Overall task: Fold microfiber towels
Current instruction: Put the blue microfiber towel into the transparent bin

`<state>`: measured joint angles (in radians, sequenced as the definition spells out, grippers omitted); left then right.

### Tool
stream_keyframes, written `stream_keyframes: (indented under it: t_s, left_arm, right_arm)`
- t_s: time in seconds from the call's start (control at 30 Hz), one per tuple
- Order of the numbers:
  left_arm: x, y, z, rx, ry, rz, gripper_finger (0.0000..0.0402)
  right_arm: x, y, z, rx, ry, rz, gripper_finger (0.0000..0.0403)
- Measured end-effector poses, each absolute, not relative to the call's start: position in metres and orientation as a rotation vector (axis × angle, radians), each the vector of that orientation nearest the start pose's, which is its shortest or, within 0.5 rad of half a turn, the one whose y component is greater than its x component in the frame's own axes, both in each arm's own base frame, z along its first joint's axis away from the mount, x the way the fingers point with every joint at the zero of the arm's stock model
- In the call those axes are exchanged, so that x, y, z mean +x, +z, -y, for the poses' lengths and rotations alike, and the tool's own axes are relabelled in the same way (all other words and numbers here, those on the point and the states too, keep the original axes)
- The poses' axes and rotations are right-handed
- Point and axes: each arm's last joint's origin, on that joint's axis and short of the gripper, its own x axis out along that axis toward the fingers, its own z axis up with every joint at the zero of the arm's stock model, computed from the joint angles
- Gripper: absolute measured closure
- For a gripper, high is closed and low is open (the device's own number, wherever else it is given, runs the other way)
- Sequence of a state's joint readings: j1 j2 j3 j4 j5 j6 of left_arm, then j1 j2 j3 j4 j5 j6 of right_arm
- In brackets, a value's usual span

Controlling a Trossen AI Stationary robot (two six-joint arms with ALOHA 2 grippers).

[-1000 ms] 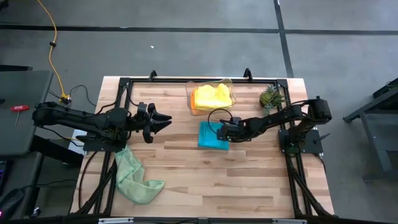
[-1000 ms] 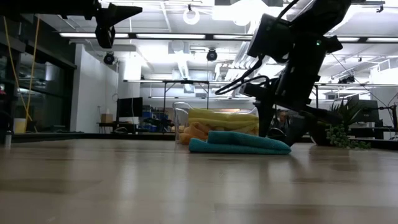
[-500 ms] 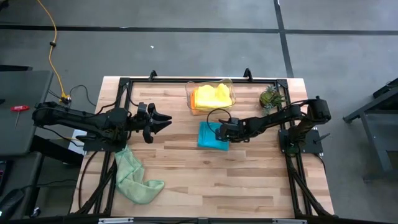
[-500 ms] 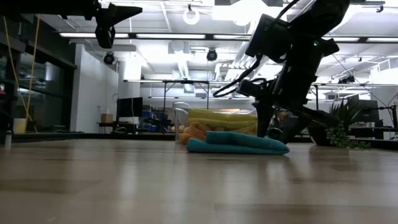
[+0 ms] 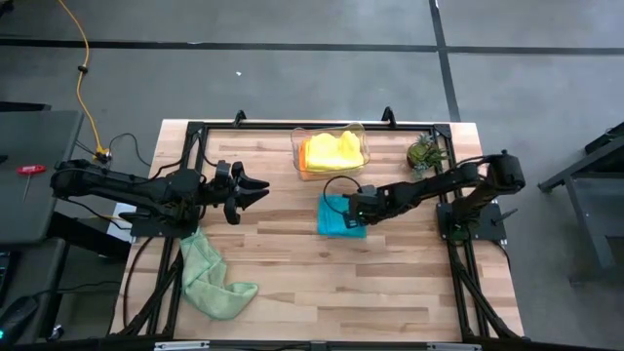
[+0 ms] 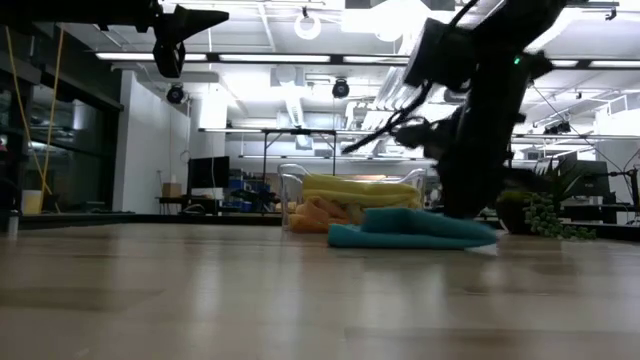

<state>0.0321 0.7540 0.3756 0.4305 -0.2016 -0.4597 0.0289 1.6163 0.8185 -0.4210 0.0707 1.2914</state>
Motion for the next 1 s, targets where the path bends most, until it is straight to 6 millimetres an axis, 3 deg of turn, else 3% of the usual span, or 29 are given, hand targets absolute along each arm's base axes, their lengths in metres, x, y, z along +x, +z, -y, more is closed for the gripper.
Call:
stream_keyframes:
  t_s: [0.2,0.47,0.73,0.9,1.0]
  left_arm:
    - [0.173,0.255,-0.011,-0.462,0.218,0.106,0.0284]
    - [0.173,0.255,-0.012,-0.463,0.235,0.117,0.0284]
    - [0.173,0.256,-0.012,-0.464,0.243,0.125,0.0284]
    - [0.173,0.256,-0.012,-0.464,0.242,0.133,0.0284]
    - [0.173,0.256,-0.012,-0.464,0.242,0.133,0.0284]
  right_arm:
    - [0.253,0.184,-0.001,0.943,-0.742,-1.001,0.0401]
    - [0.226,0.239,0.006,0.957,-0.63,-0.825,0.0402]
    - [0.242,0.306,0.015,0.851,-0.472,-0.706,0.0402]
    - [0.252,0.352,0.039,0.786,-0.387,-0.595,0.0402]
    - [0.259,0.368,0.059,0.744,-0.378,-0.563,0.0403]
